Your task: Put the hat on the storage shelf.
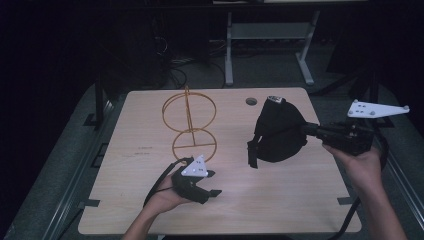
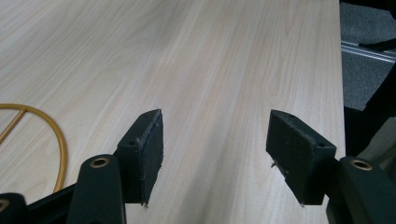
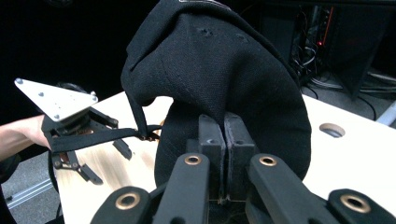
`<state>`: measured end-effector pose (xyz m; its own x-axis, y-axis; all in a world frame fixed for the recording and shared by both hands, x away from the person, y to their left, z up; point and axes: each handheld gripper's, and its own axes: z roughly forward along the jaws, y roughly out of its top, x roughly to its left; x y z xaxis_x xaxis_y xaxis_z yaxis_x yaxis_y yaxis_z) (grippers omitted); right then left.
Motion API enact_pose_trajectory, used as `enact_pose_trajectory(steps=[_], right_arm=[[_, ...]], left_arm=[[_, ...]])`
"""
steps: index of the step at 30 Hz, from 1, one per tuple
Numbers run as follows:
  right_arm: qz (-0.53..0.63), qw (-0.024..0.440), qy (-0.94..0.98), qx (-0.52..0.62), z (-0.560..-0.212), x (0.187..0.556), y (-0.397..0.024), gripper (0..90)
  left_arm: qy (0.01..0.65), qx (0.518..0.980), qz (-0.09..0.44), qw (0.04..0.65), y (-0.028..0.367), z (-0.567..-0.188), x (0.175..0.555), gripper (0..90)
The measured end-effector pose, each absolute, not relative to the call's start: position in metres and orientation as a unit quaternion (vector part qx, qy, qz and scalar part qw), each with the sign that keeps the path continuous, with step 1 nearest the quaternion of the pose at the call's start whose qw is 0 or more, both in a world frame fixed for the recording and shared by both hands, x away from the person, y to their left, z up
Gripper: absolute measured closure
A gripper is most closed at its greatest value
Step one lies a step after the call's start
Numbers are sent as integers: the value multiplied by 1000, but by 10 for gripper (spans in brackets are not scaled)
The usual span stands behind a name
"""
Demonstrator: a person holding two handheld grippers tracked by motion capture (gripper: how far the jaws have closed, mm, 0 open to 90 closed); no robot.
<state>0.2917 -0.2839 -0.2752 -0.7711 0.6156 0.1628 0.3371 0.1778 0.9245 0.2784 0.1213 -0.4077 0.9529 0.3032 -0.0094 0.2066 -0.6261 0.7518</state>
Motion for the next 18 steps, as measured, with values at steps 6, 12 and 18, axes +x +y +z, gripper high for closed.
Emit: enact_pose_trajectory(steps=[6, 12, 18], right_arm=[[562, 129, 761, 297, -257, 298, -270, 880], [564, 124, 766, 282, -241, 308, -253, 880], [565, 117, 770, 271, -230, 318, -236, 879]], left_arm=[[143, 896, 60, 415, 124, -406, 278, 357], [146, 896, 61, 415, 124, -407, 278, 357], [147, 903, 61, 399, 126, -413, 282, 345]])
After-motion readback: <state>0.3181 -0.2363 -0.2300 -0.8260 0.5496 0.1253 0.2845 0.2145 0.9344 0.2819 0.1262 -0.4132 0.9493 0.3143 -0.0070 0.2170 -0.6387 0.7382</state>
